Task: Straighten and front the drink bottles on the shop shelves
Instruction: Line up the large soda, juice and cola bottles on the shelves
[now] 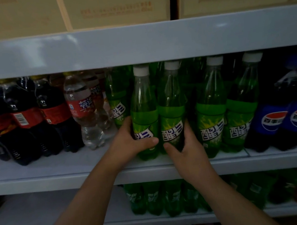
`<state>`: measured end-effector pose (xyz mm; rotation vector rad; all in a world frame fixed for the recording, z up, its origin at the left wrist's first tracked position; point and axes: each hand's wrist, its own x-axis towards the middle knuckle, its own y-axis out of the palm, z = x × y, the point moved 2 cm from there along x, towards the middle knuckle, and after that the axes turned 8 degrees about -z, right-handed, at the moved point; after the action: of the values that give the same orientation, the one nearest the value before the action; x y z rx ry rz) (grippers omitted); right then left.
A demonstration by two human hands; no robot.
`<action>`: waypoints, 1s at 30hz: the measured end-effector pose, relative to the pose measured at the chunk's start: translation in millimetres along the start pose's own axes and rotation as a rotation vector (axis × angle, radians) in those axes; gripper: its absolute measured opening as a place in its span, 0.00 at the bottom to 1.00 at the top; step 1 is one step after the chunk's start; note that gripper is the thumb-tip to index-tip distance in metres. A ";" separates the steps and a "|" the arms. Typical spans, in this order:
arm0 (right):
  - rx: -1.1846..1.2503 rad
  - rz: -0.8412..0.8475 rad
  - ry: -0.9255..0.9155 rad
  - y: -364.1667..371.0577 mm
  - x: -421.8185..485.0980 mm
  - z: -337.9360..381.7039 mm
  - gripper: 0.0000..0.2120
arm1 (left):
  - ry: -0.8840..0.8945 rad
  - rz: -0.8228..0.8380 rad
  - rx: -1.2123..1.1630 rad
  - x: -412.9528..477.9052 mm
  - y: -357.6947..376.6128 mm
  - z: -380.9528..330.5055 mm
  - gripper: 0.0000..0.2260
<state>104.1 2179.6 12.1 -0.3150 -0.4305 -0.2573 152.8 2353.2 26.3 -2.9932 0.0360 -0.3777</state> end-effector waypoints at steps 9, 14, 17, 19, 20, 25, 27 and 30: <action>-0.183 0.009 -0.074 -23.2 -29.4 -0.3 0.24 | -0.109 0.138 -0.299 11.5 20.3 2.5 0.34; -0.325 -0.068 -0.062 -26.8 -35.7 -3.1 0.23 | -0.083 0.118 -0.318 8.5 36.8 3.8 0.34; -0.449 -0.156 -0.119 -22.8 -49.4 -1.7 0.26 | -0.076 0.096 -0.331 6.2 43.3 4.6 0.36; -0.490 -0.282 -0.262 -17.4 -57.3 -1.0 0.24 | -0.064 0.091 -0.350 4.5 45.2 6.1 0.36; -0.477 -0.330 -0.285 -15.2 -58.6 -2.5 0.24 | -0.059 0.084 -0.356 3.7 45.4 6.8 0.35; -0.469 -0.457 -0.332 -14.6 -50.1 -14.0 0.21 | -0.047 0.060 -0.354 1.8 46.3 7.3 0.35; -0.498 -0.468 -0.386 -16.2 -46.4 -15.3 0.20 | -0.045 0.056 -0.348 2.0 46.2 6.5 0.33; -0.514 -0.490 -0.480 -19.4 -42.6 -20.7 0.18 | -0.053 0.058 -0.344 2.2 46.8 6.1 0.36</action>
<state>68.3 2162.0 -20.0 -0.7835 -0.9191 -0.7841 156.1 2307.5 15.0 -3.3296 0.2017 -0.3135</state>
